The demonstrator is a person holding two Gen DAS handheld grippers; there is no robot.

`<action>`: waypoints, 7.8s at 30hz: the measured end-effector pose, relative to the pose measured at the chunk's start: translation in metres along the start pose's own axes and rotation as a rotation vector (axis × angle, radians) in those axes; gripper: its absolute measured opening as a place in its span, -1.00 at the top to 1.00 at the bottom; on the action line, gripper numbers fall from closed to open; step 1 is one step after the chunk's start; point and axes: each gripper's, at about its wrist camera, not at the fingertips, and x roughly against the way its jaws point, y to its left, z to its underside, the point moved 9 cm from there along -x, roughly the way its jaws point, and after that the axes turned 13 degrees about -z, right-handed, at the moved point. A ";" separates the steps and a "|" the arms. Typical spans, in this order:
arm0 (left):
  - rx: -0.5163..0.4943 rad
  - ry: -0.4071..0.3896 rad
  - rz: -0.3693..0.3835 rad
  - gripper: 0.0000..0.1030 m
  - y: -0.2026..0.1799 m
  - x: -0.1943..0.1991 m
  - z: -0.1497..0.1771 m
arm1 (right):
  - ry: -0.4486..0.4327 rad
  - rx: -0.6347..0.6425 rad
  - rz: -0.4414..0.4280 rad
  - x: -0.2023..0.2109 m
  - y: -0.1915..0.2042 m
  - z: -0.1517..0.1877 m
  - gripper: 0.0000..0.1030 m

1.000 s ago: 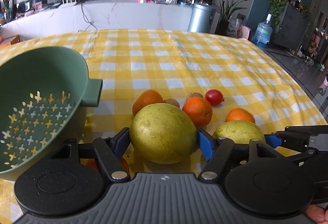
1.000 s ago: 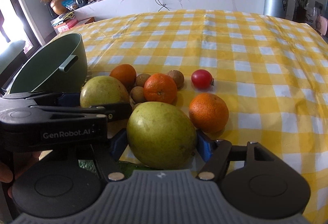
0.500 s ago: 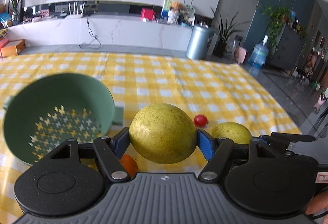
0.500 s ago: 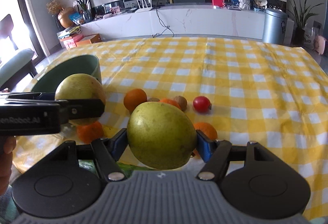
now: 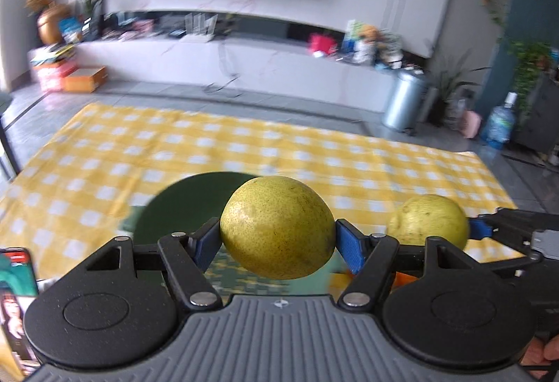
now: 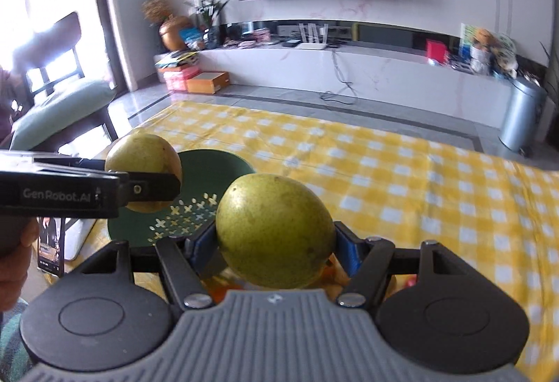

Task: Organize fruits
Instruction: 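Grasp and lift the pomelos with both tools, carrying them over the green colander, then lower the pomelos into the colander and open both tools, then withdraw both tools from the colander and move toward the oranges, then grasp an orange with the left tool while the right tool grasps another orange, then carry both oranges over the colander and release them inside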

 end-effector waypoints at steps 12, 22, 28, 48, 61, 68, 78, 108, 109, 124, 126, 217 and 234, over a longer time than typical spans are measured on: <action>0.009 0.125 -0.085 -0.55 0.047 -0.052 0.021 | 0.298 0.261 -0.110 -0.104 0.031 -0.009 -0.29; -0.048 0.183 -0.104 -0.55 0.047 -0.065 0.035 | 0.519 0.368 -0.180 -0.153 0.038 0.008 -0.29; -0.062 0.188 -0.106 -0.56 0.045 -0.070 0.037 | 0.605 0.409 -0.198 -0.166 0.040 0.016 -0.29; -0.131 0.166 -0.131 -0.56 0.041 -0.074 0.038 | 0.732 0.478 -0.170 -0.183 0.044 0.022 -0.30; -0.135 0.151 -0.119 -0.58 0.041 -0.073 0.038 | 0.800 0.515 -0.156 -0.185 0.045 0.017 -0.38; -0.112 0.145 -0.102 -0.59 0.042 -0.071 0.039 | 0.777 0.477 -0.179 -0.175 0.047 0.012 -0.53; -0.124 0.146 -0.146 -0.64 0.039 -0.068 0.041 | 0.689 0.439 -0.193 -0.146 0.049 0.004 -0.73; 0.044 0.073 0.032 -0.73 0.008 -0.018 0.027 | 0.120 -0.191 -0.063 -0.020 -0.035 0.026 -0.81; 0.032 0.068 0.044 -0.73 0.001 -0.013 0.028 | 0.101 -0.197 -0.054 -0.013 -0.037 0.029 -0.81; -0.068 0.085 0.148 -0.55 -0.078 0.022 0.067 | -0.067 -0.209 0.155 0.067 -0.071 0.089 -0.86; -0.089 0.087 0.135 -0.48 -0.084 0.021 0.073 | -0.070 -0.225 0.178 0.068 -0.077 0.095 -0.86; 0.007 0.020 -0.036 0.02 -0.013 0.014 0.044 | -0.058 0.011 -0.030 0.004 0.008 0.033 0.17; -0.010 0.071 -0.080 0.02 0.023 -0.043 0.026 | 0.087 0.252 -0.065 -0.090 0.031 -0.009 0.17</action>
